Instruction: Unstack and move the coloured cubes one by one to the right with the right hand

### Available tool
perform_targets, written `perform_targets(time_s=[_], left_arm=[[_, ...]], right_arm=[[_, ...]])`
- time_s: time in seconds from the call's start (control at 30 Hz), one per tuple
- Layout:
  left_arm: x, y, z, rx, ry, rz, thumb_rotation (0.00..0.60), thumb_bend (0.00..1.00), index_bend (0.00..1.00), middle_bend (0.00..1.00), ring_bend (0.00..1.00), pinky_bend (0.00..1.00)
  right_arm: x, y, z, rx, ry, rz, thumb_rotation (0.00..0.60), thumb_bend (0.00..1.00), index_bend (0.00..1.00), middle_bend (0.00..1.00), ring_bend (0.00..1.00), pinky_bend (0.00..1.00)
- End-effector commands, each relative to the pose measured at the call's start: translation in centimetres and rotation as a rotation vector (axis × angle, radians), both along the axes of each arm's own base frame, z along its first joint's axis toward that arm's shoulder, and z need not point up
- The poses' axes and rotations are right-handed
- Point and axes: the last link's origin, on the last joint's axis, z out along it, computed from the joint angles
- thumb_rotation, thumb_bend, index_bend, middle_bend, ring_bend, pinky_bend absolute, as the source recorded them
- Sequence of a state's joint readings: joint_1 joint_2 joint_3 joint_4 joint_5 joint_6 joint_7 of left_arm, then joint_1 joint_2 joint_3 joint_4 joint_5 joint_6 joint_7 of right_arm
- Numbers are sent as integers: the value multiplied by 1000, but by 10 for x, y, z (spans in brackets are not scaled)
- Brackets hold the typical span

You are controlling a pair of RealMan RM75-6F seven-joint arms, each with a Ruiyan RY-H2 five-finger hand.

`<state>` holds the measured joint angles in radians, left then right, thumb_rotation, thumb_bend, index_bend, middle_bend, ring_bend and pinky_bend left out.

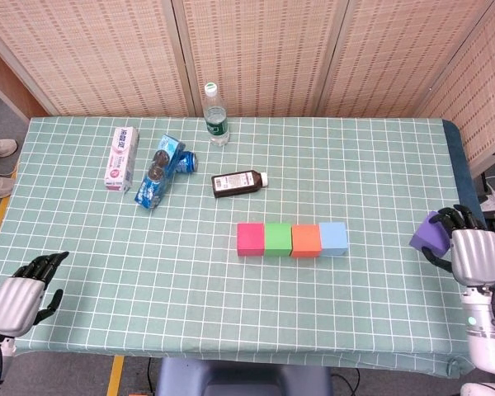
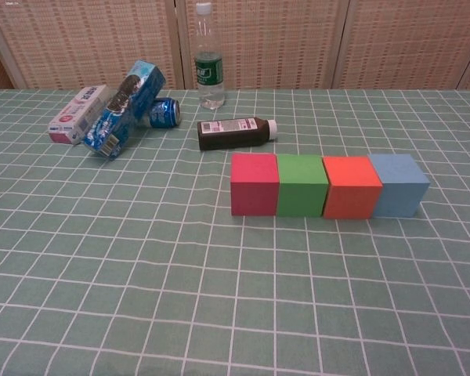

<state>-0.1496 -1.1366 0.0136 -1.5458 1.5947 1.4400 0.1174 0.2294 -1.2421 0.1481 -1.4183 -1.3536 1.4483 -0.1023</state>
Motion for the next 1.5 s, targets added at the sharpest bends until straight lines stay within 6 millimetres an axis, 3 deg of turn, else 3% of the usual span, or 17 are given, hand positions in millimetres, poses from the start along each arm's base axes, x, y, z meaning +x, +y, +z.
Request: perform_targets(time_s=[0.03, 0.13, 0.3, 0.47, 0.6, 0.83, 1.2, 1.3, 1.43, 1.5], left_arm=[[0, -1, 0, 1, 0, -4, 600, 470, 129, 188, 188, 387], [0, -1, 1, 1, -2, -5, 600, 471, 129, 188, 188, 387], [0, -1, 0, -1, 0, -4, 600, 471, 129, 188, 187, 387], [0, 0, -1, -7, 5, -1, 600, 470, 129, 188, 187, 387], [0, 0, 0, -1, 2, -2, 600, 470, 129, 188, 187, 388], [-2, 0, 3, 5, -4, 1, 600, 470, 129, 188, 188, 387], [-2, -1, 3, 4, -5, -1, 600, 470, 129, 189, 189, 387], [-1, -1, 2, 1, -2, -5, 600, 470, 129, 189, 191, 387], [-1, -3, 4, 5, -5, -8, 600, 470, 129, 188, 197, 387], [-1, -3, 5, 11, -9, -7, 600, 470, 129, 188, 199, 387]], right_arm=[[0, 6, -4, 40, -3, -4, 600, 110, 56, 54, 0, 174], [5, 5, -9, 65, -14, 35, 600, 110, 4, 7, 0, 119], [21, 0, -24, 151, -82, 140, 600, 110, 0, 0, 0, 101], [39, -20, -46, 268, -169, 203, 600, 110, 9, 2, 0, 101], [47, -42, -64, 369, -177, 167, 600, 110, 54, 78, 0, 101], [51, -72, -102, 512, -208, 54, 600, 111, 79, 116, 1, 100], [58, -87, -134, 587, -280, 36, 600, 110, 122, 158, 23, 98], [60, -86, -138, 583, -287, 57, 600, 110, 185, 263, 112, 98], [57, -87, -138, 527, -281, 85, 600, 111, 424, 534, 326, 121], [53, -87, -135, 489, -253, 96, 600, 113, 489, 603, 346, 130]])
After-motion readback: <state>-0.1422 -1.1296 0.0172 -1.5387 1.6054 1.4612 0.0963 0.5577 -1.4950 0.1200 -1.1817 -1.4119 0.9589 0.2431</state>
